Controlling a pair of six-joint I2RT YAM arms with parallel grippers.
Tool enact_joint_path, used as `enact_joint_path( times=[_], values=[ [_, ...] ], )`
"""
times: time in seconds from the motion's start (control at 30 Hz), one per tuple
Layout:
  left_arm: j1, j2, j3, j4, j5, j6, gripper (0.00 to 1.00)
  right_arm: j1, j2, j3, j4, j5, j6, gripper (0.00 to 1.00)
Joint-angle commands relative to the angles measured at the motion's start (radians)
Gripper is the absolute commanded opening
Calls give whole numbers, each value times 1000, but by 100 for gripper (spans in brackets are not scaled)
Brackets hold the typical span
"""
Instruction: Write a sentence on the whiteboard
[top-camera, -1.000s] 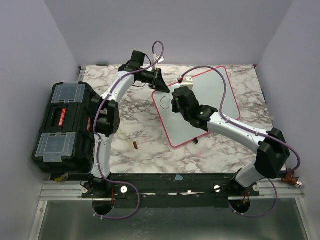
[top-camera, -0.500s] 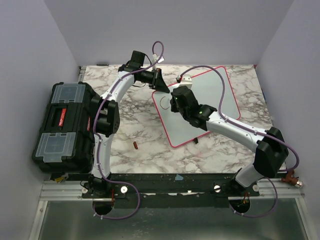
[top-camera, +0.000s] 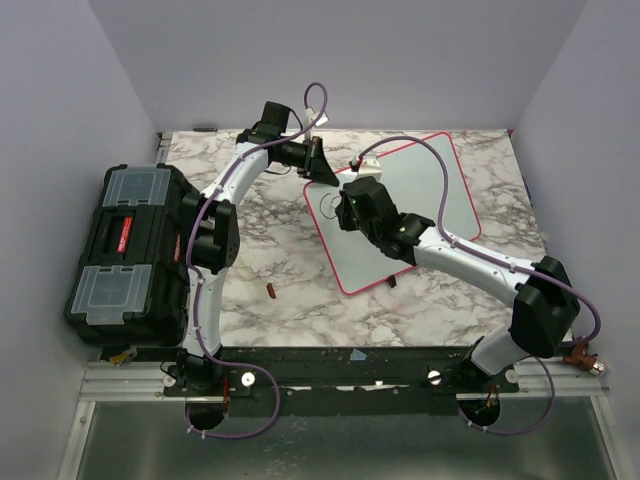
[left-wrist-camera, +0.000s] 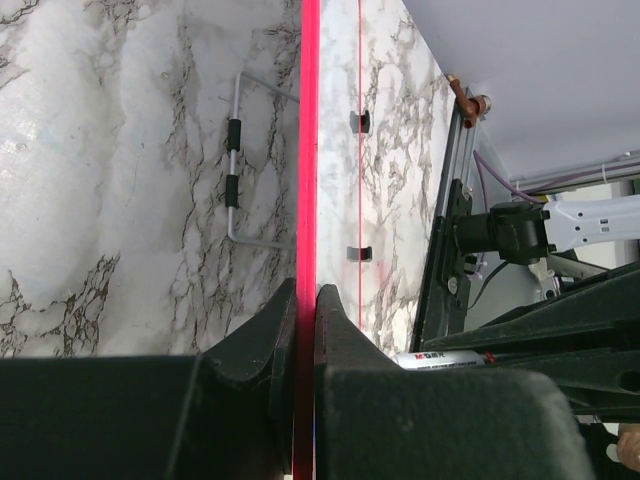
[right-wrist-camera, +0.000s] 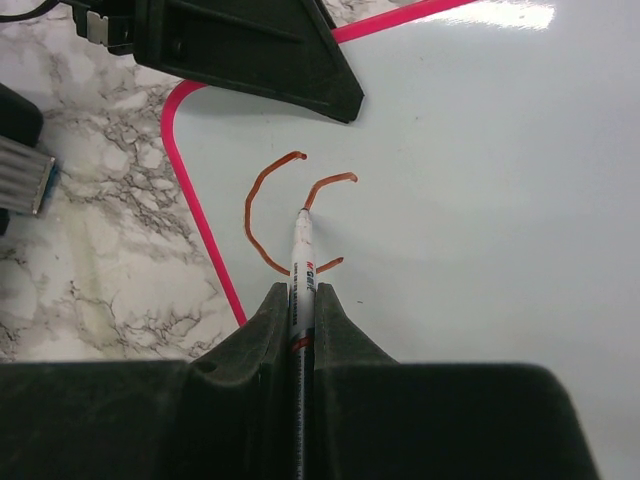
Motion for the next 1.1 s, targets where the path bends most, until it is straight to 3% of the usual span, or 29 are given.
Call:
enact_joint_path(
  times=[0.0,0.13,0.63,1.07],
  values=[
    [-16,-20,-14,31,-29,116,0,3,7,-14,-63,-41,15,1],
    [-16,-21,-13,31,-30,116,0,3,24,9,-100,-77,10,1],
    [-16,-21,-15,28,-35,116,0,2,81,79,-225,42,23,1],
    [-16,-21,-13,28,-35,116,0,2,83,116,-228,84,-1,1]
  ],
)
